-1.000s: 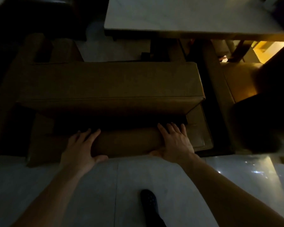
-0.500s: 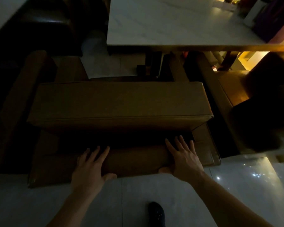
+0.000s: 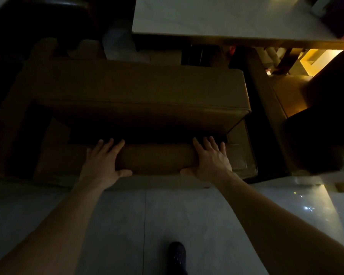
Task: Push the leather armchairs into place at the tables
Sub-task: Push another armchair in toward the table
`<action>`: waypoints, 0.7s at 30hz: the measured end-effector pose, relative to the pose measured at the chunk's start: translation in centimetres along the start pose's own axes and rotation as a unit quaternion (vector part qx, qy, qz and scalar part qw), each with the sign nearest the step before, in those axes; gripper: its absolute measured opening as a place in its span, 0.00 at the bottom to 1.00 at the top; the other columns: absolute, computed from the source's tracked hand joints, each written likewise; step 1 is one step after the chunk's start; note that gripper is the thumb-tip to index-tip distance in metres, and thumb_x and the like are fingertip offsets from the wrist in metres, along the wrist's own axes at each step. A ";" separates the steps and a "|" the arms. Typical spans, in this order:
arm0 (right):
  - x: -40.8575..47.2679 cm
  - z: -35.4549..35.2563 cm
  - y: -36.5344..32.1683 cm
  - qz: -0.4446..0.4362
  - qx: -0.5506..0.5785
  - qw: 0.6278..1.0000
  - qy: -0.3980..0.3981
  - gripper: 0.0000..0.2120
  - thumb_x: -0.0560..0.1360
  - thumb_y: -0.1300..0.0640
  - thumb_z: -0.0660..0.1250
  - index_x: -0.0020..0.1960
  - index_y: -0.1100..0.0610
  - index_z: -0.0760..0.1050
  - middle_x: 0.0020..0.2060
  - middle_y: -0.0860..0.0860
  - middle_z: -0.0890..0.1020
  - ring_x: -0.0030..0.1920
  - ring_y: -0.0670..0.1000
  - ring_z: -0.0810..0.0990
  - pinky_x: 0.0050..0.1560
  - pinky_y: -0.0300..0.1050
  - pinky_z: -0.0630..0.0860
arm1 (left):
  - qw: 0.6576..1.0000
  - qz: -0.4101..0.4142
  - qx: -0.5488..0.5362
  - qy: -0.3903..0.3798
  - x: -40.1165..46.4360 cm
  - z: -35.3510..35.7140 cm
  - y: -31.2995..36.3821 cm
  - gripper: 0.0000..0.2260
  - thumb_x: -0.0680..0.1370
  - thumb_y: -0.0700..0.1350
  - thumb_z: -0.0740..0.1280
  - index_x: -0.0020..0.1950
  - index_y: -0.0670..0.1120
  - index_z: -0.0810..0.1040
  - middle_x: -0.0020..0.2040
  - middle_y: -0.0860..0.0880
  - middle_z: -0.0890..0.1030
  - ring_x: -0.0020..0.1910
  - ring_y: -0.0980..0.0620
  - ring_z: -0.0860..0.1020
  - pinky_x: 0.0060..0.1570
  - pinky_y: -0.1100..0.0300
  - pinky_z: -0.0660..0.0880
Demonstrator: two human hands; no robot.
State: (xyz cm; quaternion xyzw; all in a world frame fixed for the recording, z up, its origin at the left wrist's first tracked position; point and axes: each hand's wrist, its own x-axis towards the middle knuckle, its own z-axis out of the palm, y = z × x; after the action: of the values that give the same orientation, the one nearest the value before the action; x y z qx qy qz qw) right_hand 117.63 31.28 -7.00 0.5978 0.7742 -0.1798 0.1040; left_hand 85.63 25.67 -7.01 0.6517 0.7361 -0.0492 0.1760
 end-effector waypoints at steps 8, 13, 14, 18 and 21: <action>-0.5 0.3 -0.6 0.004 -0.009 1.000 0.013 0.55 0.68 0.23 0.62 0.81 0.49 0.40 0.81 0.60 0.46 0.79 0.62 0.39 0.77 0.68 0.41 | 1.000 -0.006 -0.018 0.018 -0.9 0.6 0.4 0.45 0.72 0.68 0.67 0.80 0.57 0.44 0.81 0.48 0.47 0.78 0.43 0.42 0.76 0.41 0.47; 0.0 0.3 -0.7 0.005 -0.022 1.000 0.008 0.55 0.68 0.23 0.60 0.81 0.49 0.39 0.80 0.60 0.45 0.79 0.62 0.39 0.76 0.68 0.42 | 0.999 -0.006 -0.026 0.026 -0.4 0.7 0.4 0.44 0.72 0.65 0.69 0.80 0.58 0.46 0.81 0.49 0.48 0.78 0.43 0.42 0.76 0.40 0.47; -0.2 0.3 -0.7 0.008 -0.024 1.000 0.008 0.55 0.68 0.23 0.60 0.81 0.49 0.39 0.80 0.60 0.44 0.79 0.62 0.38 0.77 0.68 0.42 | 0.999 -0.009 -0.028 0.020 -0.5 0.7 0.5 0.44 0.72 0.65 0.69 0.80 0.58 0.45 0.81 0.49 0.47 0.78 0.44 0.42 0.76 0.40 0.46; -0.9 -0.8 -1.3 0.027 -0.041 0.998 -0.036 0.54 0.70 0.23 0.58 0.80 0.50 0.35 0.80 0.59 0.41 0.79 0.61 0.36 0.77 0.66 0.41 | 0.999 -0.029 -0.014 -0.035 -0.9 -0.8 1.2 0.46 0.73 0.66 0.67 0.79 0.58 0.41 0.81 0.49 0.42 0.78 0.44 0.40 0.76 0.41 0.49; -0.9 -2.9 -2.4 0.039 -0.020 0.996 -0.075 0.51 0.71 0.26 0.62 0.81 0.51 0.42 0.80 0.60 0.48 0.80 0.63 0.44 0.77 0.66 0.51 | 0.997 -0.037 -0.018 -0.058 -1.7 -3.3 1.8 0.43 0.73 0.66 0.67 0.79 0.58 0.47 0.80 0.49 0.52 0.77 0.44 0.53 0.71 0.44 0.63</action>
State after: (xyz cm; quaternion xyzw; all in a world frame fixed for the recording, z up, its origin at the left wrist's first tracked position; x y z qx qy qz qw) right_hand 115.72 31.12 -3.69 0.6104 0.7438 -0.2043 0.1801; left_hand 86.87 25.35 -3.16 0.6171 0.7489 -0.0796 0.2281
